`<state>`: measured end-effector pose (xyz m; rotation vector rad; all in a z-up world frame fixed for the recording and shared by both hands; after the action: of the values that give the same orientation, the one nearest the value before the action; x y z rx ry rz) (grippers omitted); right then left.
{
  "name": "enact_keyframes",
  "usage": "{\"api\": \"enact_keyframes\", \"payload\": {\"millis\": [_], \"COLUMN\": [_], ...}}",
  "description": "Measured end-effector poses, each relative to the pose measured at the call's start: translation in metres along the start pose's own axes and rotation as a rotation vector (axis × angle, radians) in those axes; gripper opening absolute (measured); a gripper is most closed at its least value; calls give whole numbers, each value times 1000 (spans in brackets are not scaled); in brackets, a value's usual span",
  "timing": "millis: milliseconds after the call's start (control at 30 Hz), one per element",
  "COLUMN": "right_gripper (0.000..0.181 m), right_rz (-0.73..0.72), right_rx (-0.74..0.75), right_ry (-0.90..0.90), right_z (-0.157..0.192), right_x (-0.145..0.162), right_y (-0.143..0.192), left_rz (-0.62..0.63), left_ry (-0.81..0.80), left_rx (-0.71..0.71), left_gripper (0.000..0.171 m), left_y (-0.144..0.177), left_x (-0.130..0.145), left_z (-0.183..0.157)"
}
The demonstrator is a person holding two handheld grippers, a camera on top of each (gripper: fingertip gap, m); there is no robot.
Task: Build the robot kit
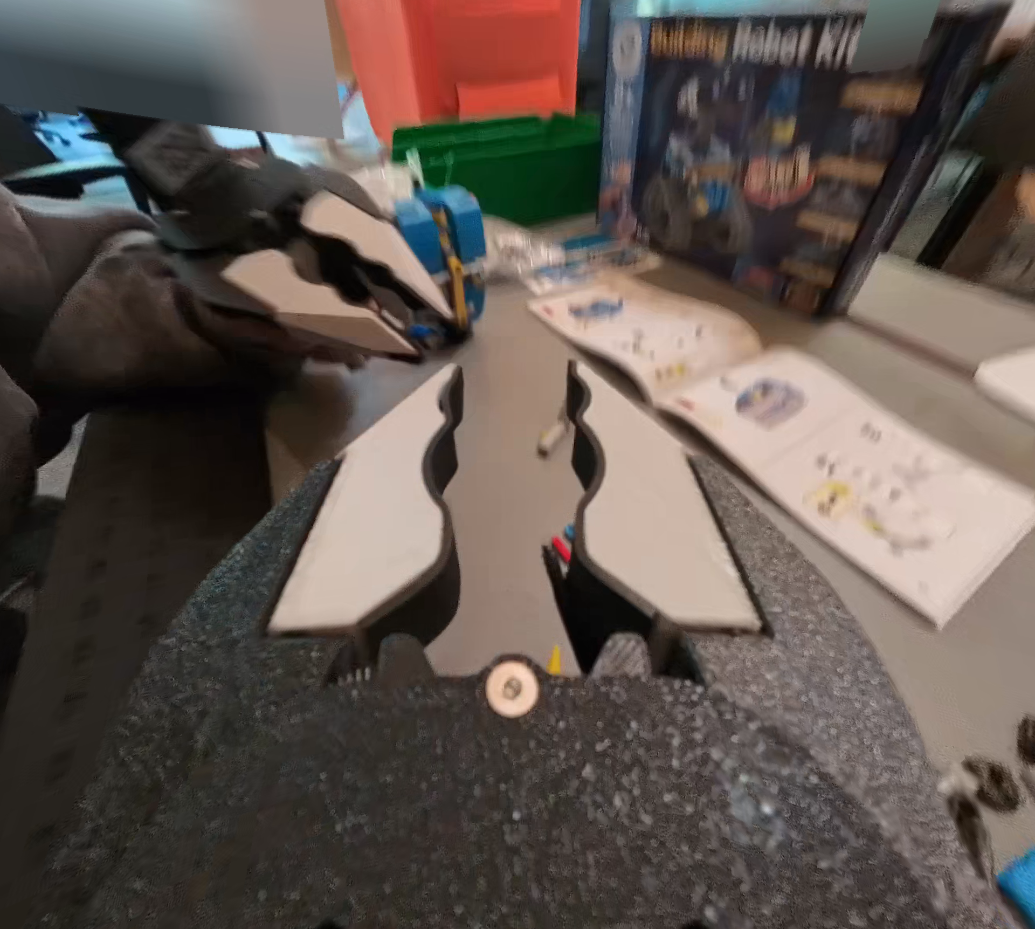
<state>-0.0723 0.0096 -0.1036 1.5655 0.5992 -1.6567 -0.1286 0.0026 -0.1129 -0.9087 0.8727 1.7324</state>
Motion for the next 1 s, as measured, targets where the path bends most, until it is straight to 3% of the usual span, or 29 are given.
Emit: {"api": "enact_keyframes", "payload": {"millis": [67,100,200,267,333,467,1000], "right_gripper": [42,34,44,26,25,26,7], "right_rz": [172,288,569,560,560,620,614], "right_rx": [4,-14,71,126,143,278,238], "right_ry": [-62,-78,-96,-148,-213,-147,-112], "right_z": [-21,-26,-56,-68,-65,-71,-76], "right_x": [22,35,68,73,83,98,100], "right_y": [-5,-9,-27,-45,-58,-62,-75], "left_rz": [59,70,96,132,151,173,251], "left_ry": [-187,-224,-246,-239,-207,-171,-61], "left_rx": [-55,-56,-67,-88,-76,-43,-5], "left_gripper": [15,15,15,15,15,15,15], "left_y": [2,3,1,0,-1,-3,-10], "left_x": [11,15,22,29,34,40,63], "left_z": [-4,-8,-11,-7,-7,-10,-7]}}
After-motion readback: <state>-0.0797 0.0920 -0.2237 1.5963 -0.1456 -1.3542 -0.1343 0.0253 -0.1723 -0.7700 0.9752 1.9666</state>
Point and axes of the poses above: each gripper's, where its closed fingertips meet, y back along the fingers, x out of its underside, z = x × y across the jaws, the point moved 1 cm from there along y, back along the fingers, and after that the axes turned 7 degrees about -y, right-handed, at the moved point
